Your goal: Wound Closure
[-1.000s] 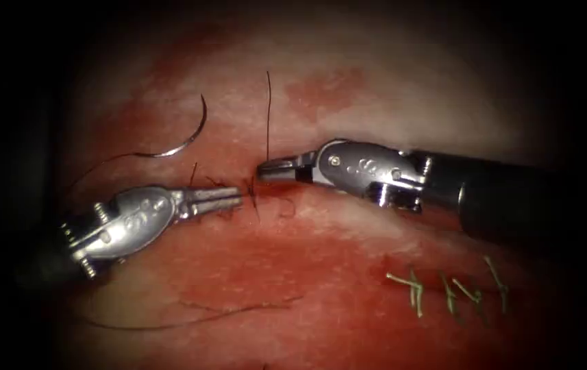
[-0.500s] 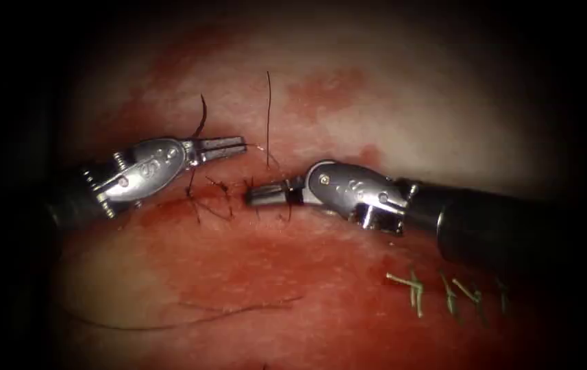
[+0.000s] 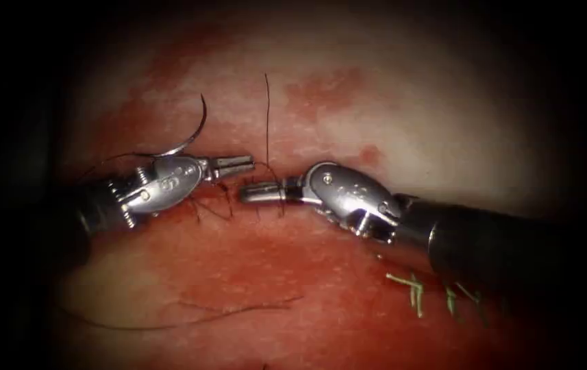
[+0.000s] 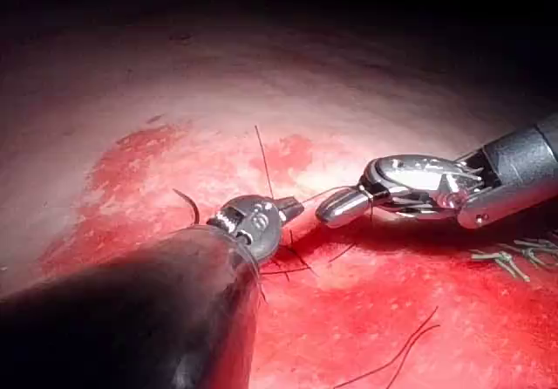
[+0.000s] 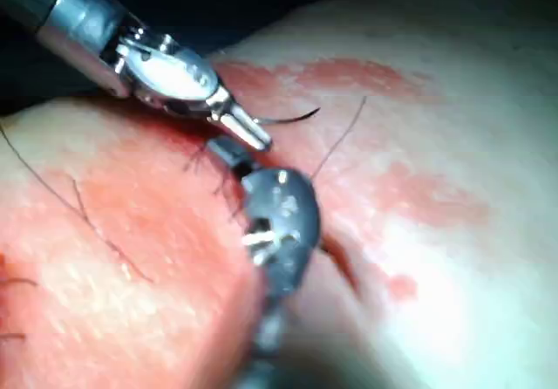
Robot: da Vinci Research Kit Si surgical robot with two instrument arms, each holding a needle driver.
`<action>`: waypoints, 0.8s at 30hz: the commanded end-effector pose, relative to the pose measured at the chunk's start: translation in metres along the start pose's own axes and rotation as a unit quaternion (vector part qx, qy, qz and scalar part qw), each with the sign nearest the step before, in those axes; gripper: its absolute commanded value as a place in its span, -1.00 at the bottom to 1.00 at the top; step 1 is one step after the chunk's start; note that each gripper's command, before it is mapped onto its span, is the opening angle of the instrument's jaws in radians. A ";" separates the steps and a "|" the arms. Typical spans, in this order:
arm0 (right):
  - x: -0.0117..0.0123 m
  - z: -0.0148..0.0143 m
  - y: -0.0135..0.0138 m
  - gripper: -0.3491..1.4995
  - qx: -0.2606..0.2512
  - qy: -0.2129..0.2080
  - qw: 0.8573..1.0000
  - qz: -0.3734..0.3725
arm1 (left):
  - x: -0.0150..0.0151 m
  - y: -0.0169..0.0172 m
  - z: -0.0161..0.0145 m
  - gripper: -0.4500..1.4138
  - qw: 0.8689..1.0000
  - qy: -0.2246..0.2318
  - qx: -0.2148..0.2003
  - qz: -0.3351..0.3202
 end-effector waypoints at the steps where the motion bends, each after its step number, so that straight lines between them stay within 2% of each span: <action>1: -0.0004 0.0010 0.0002 -1.00 -0.006 0.010 1.000 0.002 | 0.0000 -0.0001 0.0007 -1.00 1.000 -0.002 -0.001 0.001; 8: -0.0001 0.0001 0.0009 -1.00 -0.040 0.056 0.997 0.017 | 0.0001 0.0009 0.0007 -1.00 1.000 -0.009 -0.001 0.003; 12: -0.0002 0.0002 0.0011 -1.00 -0.057 0.060 0.996 0.017 | -0.0003 0.0018 0.0008 -1.00 1.000 -0.014 -0.007 0.001; 17: -0.0006 0.0002 0.0019 -1.00 -0.108 0.053 0.993 0.018 | -0.0004 0.0044 0.0011 -1.00 1.000 -0.021 -0.019 0.002; 22: -0.0016 0.0008 0.0019 -0.40 -0.148 0.021 0.989 0.013 | 0.0013 0.0062 0.0012 -1.00 0.999 -0.023 -0.028 0.000; 23: -0.0018 0.0010 0.0018 -0.25 -0.155 0.008 0.988 0.012 | 0.0019 0.0065 0.0013 -1.00 0.999 -0.021 -0.030 -0.001; 24: -0.0022 0.0013 0.0016 -0.02 -0.164 -0.009 0.986 0.010 | 0.0027 0.0070 0.0013 -1.00 0.999 -0.021 -0.029 -0.002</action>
